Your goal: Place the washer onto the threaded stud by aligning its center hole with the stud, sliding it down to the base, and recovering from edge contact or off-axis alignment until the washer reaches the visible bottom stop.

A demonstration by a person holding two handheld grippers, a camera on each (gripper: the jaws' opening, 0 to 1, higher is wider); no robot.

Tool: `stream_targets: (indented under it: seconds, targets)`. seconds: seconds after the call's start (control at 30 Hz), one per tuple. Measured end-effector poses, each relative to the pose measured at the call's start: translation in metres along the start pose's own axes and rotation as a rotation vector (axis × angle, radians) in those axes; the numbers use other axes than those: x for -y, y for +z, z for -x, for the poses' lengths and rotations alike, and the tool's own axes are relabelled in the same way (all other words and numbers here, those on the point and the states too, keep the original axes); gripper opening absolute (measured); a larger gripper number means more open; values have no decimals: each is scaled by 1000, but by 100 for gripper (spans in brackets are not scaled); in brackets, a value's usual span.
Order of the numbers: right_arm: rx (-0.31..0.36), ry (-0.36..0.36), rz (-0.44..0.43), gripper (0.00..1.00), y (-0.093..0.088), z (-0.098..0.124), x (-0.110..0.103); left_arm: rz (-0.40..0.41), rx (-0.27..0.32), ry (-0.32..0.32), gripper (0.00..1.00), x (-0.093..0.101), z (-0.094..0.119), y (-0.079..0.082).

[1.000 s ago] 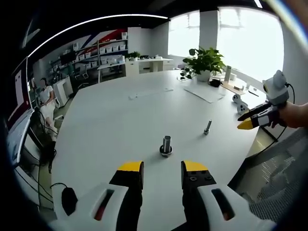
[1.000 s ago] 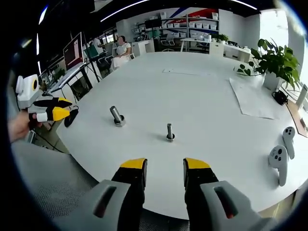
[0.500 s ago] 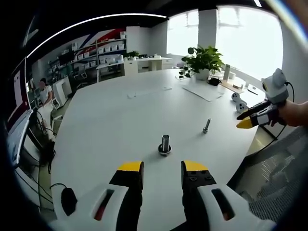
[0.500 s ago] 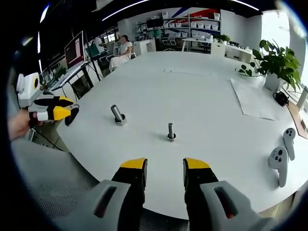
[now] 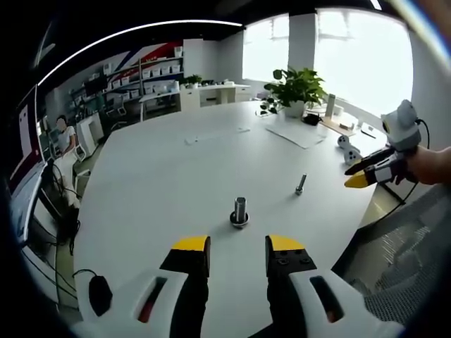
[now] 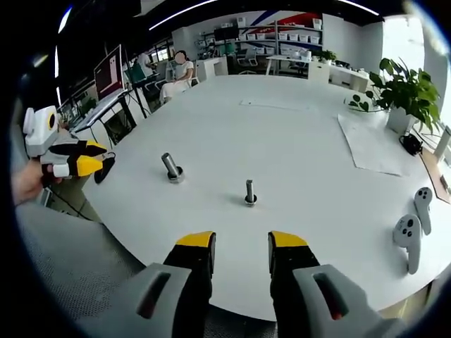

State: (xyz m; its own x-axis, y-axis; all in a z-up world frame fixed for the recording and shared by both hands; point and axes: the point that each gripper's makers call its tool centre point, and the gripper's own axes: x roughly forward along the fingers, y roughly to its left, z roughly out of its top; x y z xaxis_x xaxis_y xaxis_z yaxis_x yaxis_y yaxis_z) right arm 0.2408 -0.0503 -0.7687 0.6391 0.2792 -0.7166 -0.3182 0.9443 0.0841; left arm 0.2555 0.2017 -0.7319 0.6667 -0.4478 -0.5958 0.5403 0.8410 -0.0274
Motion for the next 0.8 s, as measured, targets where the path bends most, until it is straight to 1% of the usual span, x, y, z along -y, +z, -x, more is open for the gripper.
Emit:
stream_targets:
  seconds: [0.8]
  targets:
    - [7,3,4,32,1,0,0,0,2,6,29,-2,0,0]
